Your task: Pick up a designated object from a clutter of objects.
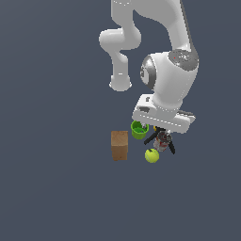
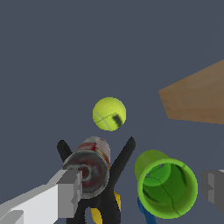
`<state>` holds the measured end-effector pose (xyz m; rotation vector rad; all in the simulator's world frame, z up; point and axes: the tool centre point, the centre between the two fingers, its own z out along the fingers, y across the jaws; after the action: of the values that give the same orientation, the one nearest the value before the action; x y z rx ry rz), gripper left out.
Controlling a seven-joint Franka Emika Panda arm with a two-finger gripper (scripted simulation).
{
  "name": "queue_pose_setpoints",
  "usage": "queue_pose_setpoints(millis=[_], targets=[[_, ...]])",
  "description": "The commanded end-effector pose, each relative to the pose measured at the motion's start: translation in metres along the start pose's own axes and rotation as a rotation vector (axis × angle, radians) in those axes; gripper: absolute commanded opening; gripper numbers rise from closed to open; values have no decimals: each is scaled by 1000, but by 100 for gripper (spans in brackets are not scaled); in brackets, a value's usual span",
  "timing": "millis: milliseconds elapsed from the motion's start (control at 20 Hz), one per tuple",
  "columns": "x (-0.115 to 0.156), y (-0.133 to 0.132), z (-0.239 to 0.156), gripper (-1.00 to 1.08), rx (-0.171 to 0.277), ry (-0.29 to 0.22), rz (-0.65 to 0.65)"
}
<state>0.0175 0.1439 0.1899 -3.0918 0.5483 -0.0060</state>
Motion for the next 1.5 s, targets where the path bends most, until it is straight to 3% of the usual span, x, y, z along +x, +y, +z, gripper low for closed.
queue_pose_setpoints(millis=[0,650,1150,1450], targets=[[-7,-13,13,100,-1,0,36],[-37,-54,58,100,-2,-3,149],[-40,-57,65,100,-3,-4,159],[-41,-57,89,100,-3,-4,160]])
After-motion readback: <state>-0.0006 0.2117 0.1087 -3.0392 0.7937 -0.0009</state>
